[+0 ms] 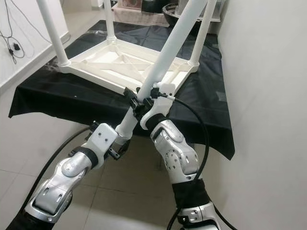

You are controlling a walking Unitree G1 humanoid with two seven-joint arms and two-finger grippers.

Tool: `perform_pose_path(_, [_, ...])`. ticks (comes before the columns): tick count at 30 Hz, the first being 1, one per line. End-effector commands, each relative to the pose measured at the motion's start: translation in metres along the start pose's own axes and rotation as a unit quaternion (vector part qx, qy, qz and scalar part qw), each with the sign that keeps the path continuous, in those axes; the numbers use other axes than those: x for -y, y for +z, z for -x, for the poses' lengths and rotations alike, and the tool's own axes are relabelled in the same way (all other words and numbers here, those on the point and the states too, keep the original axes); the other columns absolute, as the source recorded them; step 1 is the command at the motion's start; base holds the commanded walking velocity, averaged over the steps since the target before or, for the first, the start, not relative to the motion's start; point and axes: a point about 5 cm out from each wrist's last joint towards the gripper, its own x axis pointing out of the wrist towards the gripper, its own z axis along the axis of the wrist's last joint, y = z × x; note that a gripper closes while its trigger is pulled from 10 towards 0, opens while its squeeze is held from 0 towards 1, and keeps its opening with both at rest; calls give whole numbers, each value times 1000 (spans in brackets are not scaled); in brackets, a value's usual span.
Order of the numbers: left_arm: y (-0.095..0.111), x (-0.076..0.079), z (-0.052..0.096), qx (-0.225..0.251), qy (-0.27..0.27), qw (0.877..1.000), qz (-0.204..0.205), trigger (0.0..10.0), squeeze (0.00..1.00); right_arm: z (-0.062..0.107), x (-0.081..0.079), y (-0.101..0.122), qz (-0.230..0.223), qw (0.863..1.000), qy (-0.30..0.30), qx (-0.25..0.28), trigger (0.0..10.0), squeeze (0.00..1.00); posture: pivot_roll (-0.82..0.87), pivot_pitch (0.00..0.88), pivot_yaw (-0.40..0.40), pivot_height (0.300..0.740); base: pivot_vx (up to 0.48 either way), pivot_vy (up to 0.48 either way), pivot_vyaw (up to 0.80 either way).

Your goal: Building children table

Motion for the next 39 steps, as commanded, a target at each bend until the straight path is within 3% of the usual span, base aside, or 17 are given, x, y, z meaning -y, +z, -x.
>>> perform_pose_path(1, [3,-2,-4,10,4,1000,-5,10000,0,3,-4,-7,-7,1000,9,-16,10000,0,55,91,-37,740,0,0,0])
perform_pose_path(25, [-12,8,-9,-10,-21,1000,7,9804,0,5,-12,-5,-9,1000,16,-15,10000,0,49,95,-34,740,0,0,0])
perform_pose_path(26, [-12,8,-9,-9,-22,1000,7,6784,0,5,-13,-4,-9,1000,16,-14,10000,0,48,95,-34,740,0,0,0])
perform_pose_path(27, [-12,8,-9,-9,-22,1000,7,6784,0,5,-13,-4,-9,1000,16,-14,10000,0,48,95,-34,740,0,0,0])
perform_pose_path(28, [-13,8,-9,-9,-23,1000,10,0,0,4,-13,-3,-9,1000,17,-12,10000,0,49,94,-35,740,0,0,0])
perform_pose_path(39, [-15,8,-8,-9,-16,1000,11,0,0,4,-15,0,-3,1000,19,-7,10000,0,43,95,-34,740,0,0,0])
